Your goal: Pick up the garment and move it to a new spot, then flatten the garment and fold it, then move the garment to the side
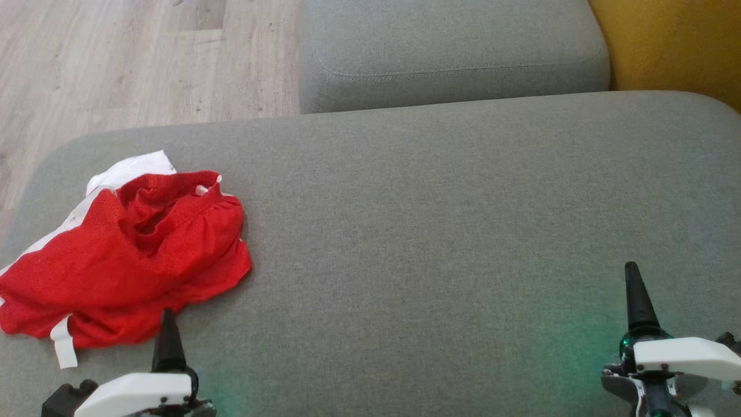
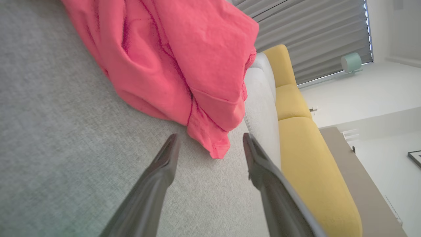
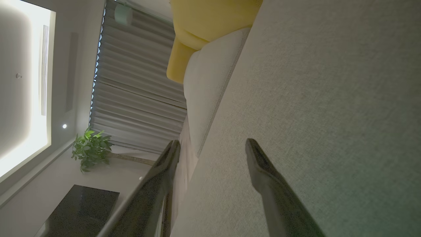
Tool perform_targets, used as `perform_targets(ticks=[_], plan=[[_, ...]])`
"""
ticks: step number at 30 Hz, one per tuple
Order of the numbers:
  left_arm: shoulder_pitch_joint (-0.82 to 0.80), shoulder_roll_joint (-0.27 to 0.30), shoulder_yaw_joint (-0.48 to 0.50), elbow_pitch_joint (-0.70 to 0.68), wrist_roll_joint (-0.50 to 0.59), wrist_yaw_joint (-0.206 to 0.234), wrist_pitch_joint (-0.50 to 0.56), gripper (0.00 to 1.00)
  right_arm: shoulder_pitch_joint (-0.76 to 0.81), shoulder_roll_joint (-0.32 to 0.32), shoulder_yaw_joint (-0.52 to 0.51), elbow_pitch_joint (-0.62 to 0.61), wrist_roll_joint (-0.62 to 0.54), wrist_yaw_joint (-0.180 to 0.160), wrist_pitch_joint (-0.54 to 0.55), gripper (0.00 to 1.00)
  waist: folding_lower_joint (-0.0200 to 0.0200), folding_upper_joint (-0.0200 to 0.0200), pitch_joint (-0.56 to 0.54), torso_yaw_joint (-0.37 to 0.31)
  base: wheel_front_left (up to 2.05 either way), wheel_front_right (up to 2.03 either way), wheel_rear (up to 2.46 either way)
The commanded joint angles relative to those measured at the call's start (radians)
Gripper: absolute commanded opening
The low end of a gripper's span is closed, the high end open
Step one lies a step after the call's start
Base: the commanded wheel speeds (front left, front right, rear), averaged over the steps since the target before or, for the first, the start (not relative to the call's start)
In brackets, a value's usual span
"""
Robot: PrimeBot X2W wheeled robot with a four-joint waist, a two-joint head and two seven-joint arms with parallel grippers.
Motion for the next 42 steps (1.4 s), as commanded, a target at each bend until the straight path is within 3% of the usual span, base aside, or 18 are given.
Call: perform_targets(ticks=[1, 42], plan=[[-0.024, 0.007, -0.001, -0.042, 0.041, 0.004, -0.017, 1.00, -0.018, -0.007, 0.012, -0.040, -0.034, 0.000, -0.017, 1.00, 0.0000, 0.0000, -0.002, 0.000, 0.00, 0.00, 0.00], [0.015, 0.017, -0.113, -0.123, 0.582, 0.135, -0.134, 1.00, 0.021, -0.010, 0.107, -0.079, -0.533, 0.000, -0.135, 1.00, 0.0000, 0.0000, -0.042, 0.001, 0.00, 0.00, 0.00]])
